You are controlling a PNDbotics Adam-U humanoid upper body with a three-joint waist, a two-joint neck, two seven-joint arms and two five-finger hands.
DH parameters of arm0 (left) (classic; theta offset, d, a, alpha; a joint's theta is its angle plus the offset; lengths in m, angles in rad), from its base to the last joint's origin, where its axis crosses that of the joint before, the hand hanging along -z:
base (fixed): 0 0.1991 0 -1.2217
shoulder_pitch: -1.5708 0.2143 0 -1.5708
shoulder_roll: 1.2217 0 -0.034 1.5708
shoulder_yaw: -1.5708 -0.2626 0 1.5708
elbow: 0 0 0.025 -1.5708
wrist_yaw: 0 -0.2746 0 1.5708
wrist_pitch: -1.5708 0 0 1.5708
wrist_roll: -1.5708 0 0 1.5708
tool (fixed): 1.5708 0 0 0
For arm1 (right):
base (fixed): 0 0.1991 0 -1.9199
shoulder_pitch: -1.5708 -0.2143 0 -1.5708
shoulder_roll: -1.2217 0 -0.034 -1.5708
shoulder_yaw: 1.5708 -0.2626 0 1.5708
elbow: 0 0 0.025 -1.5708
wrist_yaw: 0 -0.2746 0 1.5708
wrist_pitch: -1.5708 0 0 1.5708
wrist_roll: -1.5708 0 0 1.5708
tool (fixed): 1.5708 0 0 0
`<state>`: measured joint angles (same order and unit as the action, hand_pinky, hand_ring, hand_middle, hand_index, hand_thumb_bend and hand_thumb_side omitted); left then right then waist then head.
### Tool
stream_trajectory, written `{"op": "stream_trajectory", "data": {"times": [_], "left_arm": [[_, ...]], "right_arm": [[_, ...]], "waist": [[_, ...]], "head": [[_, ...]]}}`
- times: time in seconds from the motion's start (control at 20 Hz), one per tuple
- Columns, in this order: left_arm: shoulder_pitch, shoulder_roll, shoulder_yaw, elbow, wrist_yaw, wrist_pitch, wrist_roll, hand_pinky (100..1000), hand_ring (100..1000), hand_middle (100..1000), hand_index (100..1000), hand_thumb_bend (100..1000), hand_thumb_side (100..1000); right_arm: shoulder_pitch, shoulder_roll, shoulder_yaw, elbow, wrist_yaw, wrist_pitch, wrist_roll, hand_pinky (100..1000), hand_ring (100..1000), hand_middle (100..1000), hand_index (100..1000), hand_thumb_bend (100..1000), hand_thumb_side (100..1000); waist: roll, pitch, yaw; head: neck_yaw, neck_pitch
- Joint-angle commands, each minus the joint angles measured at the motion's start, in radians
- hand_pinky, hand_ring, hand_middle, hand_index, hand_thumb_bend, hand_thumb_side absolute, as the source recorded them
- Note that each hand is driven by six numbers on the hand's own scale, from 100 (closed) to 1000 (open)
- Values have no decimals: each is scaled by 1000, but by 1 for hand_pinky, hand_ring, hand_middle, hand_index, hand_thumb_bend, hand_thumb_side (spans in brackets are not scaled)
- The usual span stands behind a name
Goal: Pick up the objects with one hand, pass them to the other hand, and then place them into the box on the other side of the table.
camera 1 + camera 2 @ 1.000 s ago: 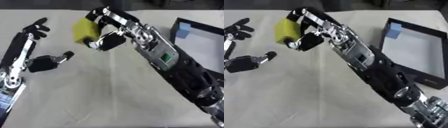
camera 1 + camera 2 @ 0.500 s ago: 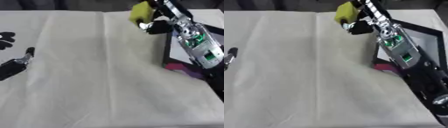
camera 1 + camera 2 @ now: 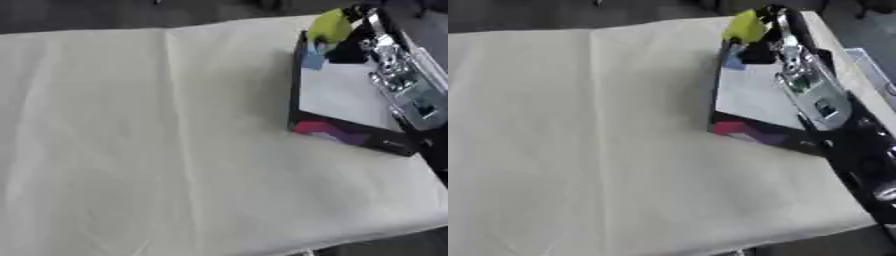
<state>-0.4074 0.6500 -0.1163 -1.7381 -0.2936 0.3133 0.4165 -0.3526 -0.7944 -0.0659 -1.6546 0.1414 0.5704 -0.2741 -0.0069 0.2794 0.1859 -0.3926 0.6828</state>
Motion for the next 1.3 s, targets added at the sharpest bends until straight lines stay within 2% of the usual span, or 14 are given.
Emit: {"op": "stream_trajectory", "data": {"times": [0.05, 0.15, 0.25, 0.3, 0.35, 0.4, 0.55, 0.8, 0.95, 1.05, 1.1, 1.15, 1.3], "left_arm": [[3, 48, 47, -22, 15, 7, 37, 765, 687, 685, 801, 360, 395], [8, 53, 61, -23, 21, 9, 55, 766, 689, 687, 803, 363, 391], [13, 59, 72, -20, 24, 11, 68, 767, 692, 692, 806, 367, 392], [16, 61, 77, -18, 25, 12, 73, 770, 698, 699, 810, 369, 394], [18, 62, 82, -17, 26, 13, 77, 771, 699, 701, 810, 370, 395], [20, 63, 87, -15, 27, 14, 82, 772, 700, 702, 811, 369, 394], [26, 66, 99, -13, 31, 18, 97, 773, 701, 702, 814, 368, 386], [27, 70, 109, -12, 35, 23, 108, 773, 701, 701, 815, 367, 386], [26, 71, 114, -13, 36, 25, 113, 772, 700, 699, 815, 364, 385], [23, 72, 119, -12, 35, 28, 114, 761, 689, 682, 807, 363, 381], [20, 74, 122, -11, 34, 32, 115, 759, 688, 680, 806, 363, 380], [16, 77, 126, -7, 32, 37, 113, 763, 691, 684, 812, 366, 379], [-11, 103, 137, 19, 40, 60, 58, 772, 692, 688, 831, 374, 404]], "right_arm": [[14, -62, -37, 25, 31, 22, 11, 733, 535, 323, 484, 313, 100], [28, -67, -47, 40, 53, 28, 32, 744, 569, 394, 544, 338, 100], [37, -72, -53, 51, 87, 33, 62, 765, 621, 497, 649, 340, 100], [41, -74, -56, 54, 110, 36, 77, 789, 704, 616, 767, 372, 100], [44, -76, -58, 57, 142, 38, 93, 815, 762, 712, 858, 447, 121], [47, -77, -59, 58, 181, 35, 115, 829, 789, 749, 894, 508, 194], [50, -75, -72, 58, 288, 23, 182, 863, 846, 828, 960, 611, 268], [50, -73, -91, 32, 391, 13, 240, 883, 887, 874, 993, 508, 318], [47, -70, -99, 5, 417, 15, 251, 877, 879, 866, 991, 508, 303], [38, -59, -112, -39, 379, 32, 197, 851, 834, 812, 955, 348, 253], [35, -53, -114, -67, 325, 29, 154, 850, 823, 799, 944, 257, 247], [32, -47, -112, -98, 250, 12, 99, 848, 804, 778, 918, 100, 194], [25, -41, -85, -158, 22, -68, -72, 850, 797, 777, 918, 100, 229]], "waist": [[2, -13, 0], [2, -13, 1], [2, -14, 1], [2, -14, 1], [2, -14, 2], [1, -14, 2], [0, -14, 3], [-1, -15, 5], [-2, -16, 6], [-2, -17, 7], [-2, -17, 7], [-2, -17, 8], [0, -18, 12]], "head": [[-16, -12], [-19, -14], [-20, -14], [-20, -15], [-20, -15], [-19, -15], [-14, -15], [1, -19], [13, -19], [28, -19], [36, -19], [48, -18], [78, -15]]}}
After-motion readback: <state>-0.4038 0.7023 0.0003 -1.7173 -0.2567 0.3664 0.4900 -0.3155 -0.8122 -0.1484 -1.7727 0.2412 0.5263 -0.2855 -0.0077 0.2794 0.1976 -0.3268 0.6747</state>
